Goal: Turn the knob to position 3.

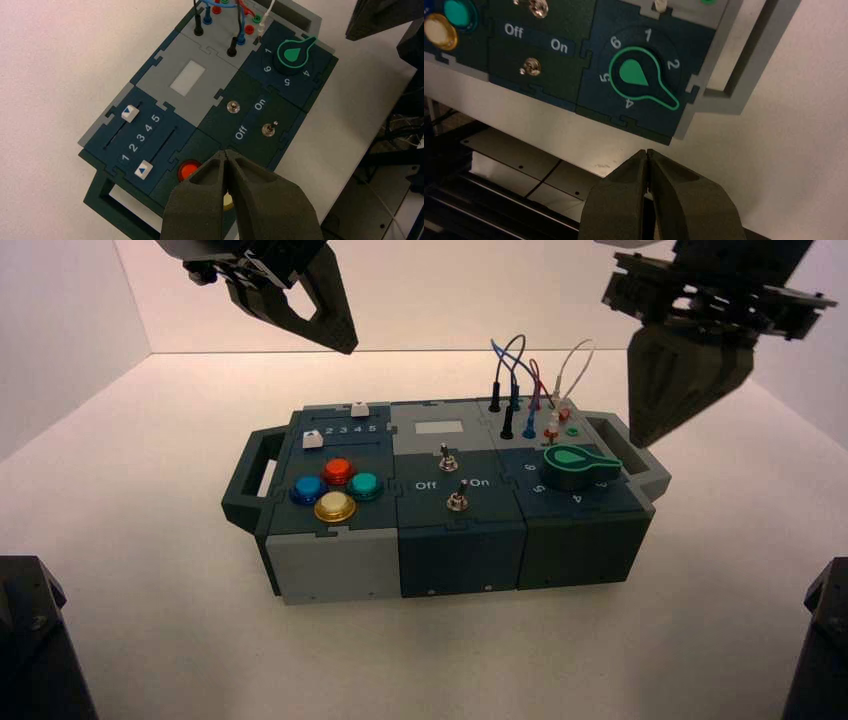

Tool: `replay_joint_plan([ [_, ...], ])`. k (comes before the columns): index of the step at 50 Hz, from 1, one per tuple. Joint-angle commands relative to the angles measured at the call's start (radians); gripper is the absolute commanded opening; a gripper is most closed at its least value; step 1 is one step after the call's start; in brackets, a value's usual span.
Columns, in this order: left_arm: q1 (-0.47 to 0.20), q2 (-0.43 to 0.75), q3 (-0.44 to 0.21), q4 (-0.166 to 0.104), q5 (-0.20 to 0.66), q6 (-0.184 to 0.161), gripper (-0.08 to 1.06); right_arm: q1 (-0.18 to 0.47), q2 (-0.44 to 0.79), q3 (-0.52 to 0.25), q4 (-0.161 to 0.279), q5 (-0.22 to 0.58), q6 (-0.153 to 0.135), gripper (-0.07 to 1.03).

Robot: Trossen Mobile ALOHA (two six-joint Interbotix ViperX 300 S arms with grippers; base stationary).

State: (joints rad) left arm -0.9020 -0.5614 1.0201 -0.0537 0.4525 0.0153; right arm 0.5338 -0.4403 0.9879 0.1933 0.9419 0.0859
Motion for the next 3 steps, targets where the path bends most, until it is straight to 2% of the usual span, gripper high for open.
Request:
replay_joint_plan([
  [1,-0.003,0.008,-0.031,-0.002,-0.003,0.002,-0.03,0.0,-0.02,-0.003,0.008,-0.011,0.008,-0.02],
  [3,-0.003,0.015,-0.031,-0.002,-0.002,0.002,-0.03,-0.002,-0.02,-0.002,0.009,-0.011,0.008,-0.02],
])
